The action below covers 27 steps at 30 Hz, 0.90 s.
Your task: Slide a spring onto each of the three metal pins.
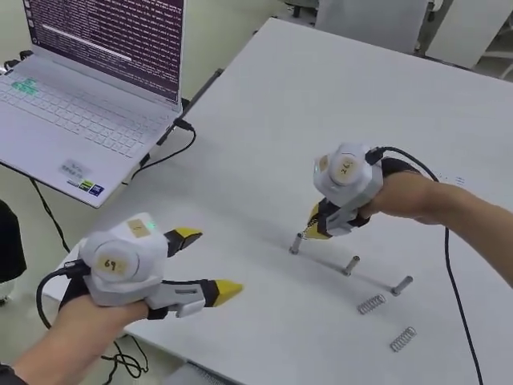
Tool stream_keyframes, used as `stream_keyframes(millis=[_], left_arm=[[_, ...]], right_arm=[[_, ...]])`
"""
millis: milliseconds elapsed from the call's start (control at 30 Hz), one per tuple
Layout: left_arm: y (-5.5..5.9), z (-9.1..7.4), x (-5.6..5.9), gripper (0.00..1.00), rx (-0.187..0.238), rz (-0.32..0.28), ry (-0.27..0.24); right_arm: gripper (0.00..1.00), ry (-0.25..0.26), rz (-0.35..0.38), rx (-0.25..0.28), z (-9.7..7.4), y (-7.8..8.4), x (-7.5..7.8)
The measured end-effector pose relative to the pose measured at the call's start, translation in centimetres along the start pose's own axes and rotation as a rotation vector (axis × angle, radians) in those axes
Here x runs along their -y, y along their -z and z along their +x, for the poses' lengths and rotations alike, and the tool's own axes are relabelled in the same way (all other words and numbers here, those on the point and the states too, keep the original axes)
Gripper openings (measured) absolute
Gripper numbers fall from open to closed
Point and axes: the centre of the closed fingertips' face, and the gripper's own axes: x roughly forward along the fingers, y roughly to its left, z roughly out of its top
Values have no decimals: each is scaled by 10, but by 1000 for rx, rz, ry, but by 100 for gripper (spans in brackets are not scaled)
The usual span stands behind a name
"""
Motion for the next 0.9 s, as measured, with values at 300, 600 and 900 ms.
stream_keyframes(millis=[300, 600, 900], left_arm=[[2, -3, -3, 60, 0, -11, -9], [4, -6, -3, 60, -3, -22, -16], [5, -6, -3, 59, -2, -29, -17]], right_arm=[[8, -13, -20, -13, 7, -4, 5], [9, -23, -45, -47, 14, 2, 4], [9, -26, -51, -54, 17, 3, 6]])
